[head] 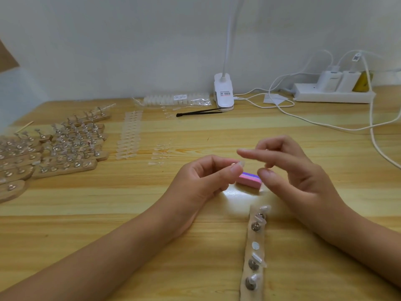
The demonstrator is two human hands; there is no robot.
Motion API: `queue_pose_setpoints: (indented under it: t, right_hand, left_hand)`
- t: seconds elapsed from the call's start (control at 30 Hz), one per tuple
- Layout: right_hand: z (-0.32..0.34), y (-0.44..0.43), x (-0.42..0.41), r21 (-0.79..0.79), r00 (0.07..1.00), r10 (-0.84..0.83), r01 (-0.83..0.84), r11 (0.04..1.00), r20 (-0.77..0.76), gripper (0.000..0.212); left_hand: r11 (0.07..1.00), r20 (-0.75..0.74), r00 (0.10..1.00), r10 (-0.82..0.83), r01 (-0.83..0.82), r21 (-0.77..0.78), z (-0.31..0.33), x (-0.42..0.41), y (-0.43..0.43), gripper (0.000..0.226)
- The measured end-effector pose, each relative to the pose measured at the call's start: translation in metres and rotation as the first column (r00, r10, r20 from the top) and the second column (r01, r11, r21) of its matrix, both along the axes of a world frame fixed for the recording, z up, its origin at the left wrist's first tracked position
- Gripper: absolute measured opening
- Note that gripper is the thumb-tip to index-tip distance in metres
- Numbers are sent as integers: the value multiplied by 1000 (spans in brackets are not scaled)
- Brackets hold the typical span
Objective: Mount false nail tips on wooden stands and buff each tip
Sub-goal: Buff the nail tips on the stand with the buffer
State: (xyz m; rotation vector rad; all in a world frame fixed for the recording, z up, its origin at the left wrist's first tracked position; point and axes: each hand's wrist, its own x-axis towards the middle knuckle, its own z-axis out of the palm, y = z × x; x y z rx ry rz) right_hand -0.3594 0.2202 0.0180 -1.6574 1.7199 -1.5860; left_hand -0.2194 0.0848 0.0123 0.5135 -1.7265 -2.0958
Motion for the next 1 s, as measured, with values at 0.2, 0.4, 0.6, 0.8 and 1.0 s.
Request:
queue_pose_setpoints:
  t: [0.2, 0.4, 0.6, 0.8, 1.0]
  right_hand:
    - [-2, -1, -1, 4, 998, -1, 1, 1000, -67, 37]
    - [-5, -2, -1, -48, 990, -4, -3, 999, -138, 28]
    - [-5, -2, -2, -94, 987, -30, 15, 995, -155, 21]
    - [-4, 0, 0, -101, 984, -30, 12, 995, -177, 13]
    - [-1, 1, -3, -83, 998, 36, -39, 996, -46, 21]
  left_hand:
    - [991, -42, 997, 65, -59, 120, 0, -2, -2, 32]
    - [983, -84, 995, 54, -38, 180, 2, -2, -3, 27]
    - [978, -27, 988, -150, 144, -149, 4, 3, 5, 9]
    - [963, 4, 987, -163, 160, -218, 3, 5, 4, 15]
    - [910, 13, 966, -260, 249, -330, 10, 14, 1, 24]
